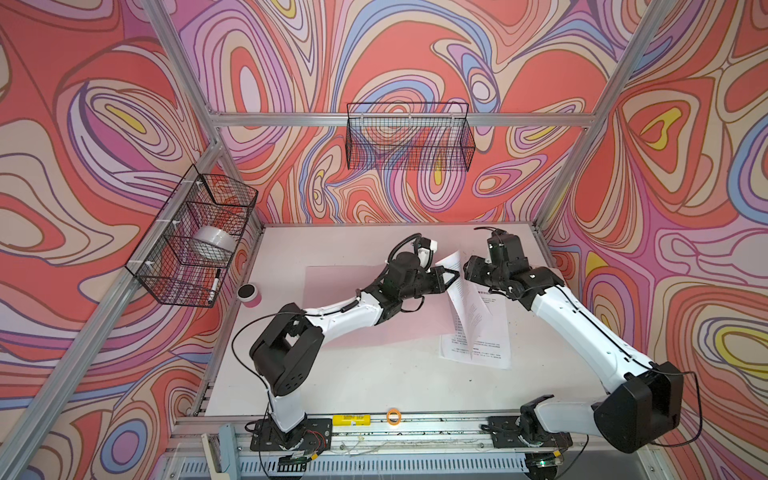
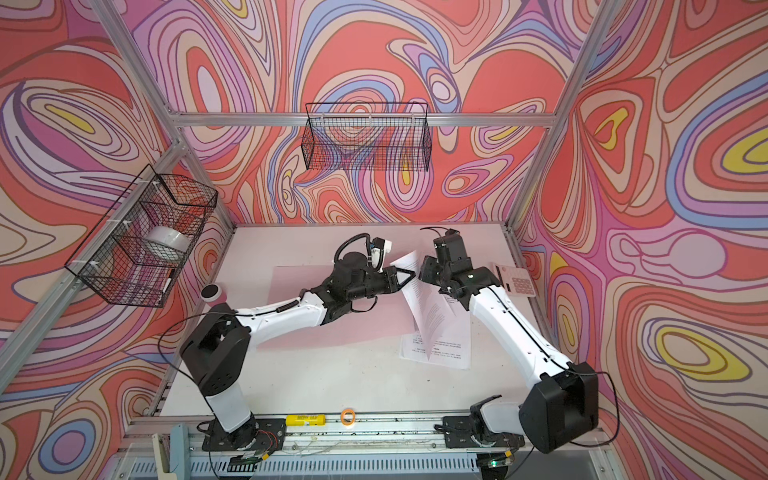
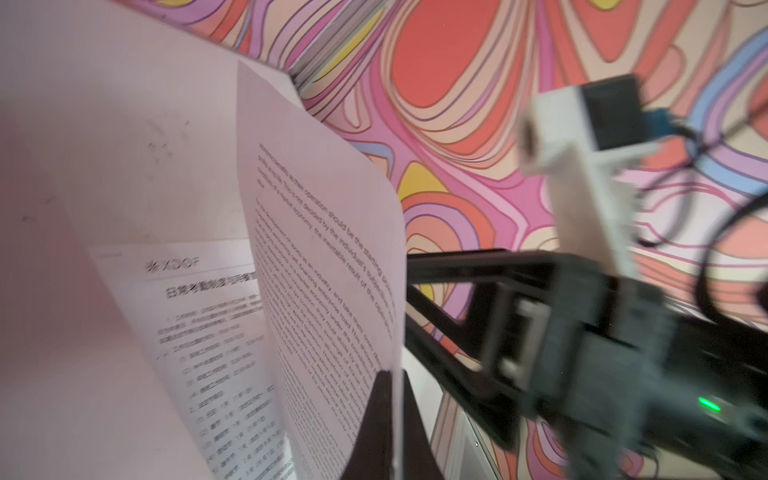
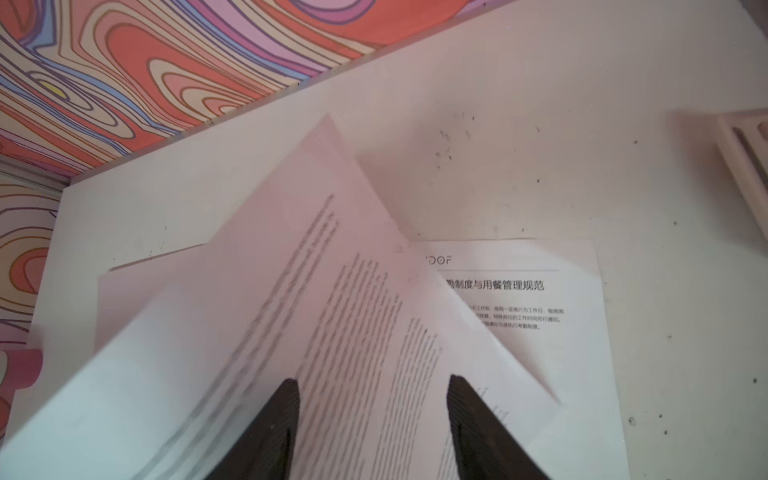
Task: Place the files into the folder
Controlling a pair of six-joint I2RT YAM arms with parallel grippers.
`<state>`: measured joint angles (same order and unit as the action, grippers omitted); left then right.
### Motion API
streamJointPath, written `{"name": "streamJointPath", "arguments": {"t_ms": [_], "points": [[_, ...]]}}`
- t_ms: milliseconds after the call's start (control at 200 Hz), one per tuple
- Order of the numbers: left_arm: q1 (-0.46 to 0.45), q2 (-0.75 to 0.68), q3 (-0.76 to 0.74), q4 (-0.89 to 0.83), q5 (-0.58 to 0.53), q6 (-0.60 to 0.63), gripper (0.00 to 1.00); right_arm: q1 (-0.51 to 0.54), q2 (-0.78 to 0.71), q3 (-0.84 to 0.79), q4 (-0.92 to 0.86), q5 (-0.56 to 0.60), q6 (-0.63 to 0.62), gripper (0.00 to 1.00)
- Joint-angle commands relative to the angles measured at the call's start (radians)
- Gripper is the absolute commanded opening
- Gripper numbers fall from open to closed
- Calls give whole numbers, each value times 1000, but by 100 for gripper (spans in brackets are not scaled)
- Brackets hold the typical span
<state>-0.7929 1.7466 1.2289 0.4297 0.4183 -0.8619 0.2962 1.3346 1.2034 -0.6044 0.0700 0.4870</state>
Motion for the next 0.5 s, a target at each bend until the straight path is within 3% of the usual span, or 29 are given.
{"name": "streamJointPath", "arguments": {"t_ms": [0,120,200,356,496], "points": [[3,-113,32,-233,71,142,0,-88,-40,63,27,-101,-98,66],[25,-245,27,-390,56,210,0,-159,-48,105,35,-200,-163,78],[69,-325,-2,-426,91,216,0,-190,-45,116,62,-333,-194,83],[182,-432,-47,-417,251,198,0,-213,-46,85,179,-646,-196,83],[262,-489,-53,-447,348,211,0,-213,-47,39,302,-849,-185,83]]}}
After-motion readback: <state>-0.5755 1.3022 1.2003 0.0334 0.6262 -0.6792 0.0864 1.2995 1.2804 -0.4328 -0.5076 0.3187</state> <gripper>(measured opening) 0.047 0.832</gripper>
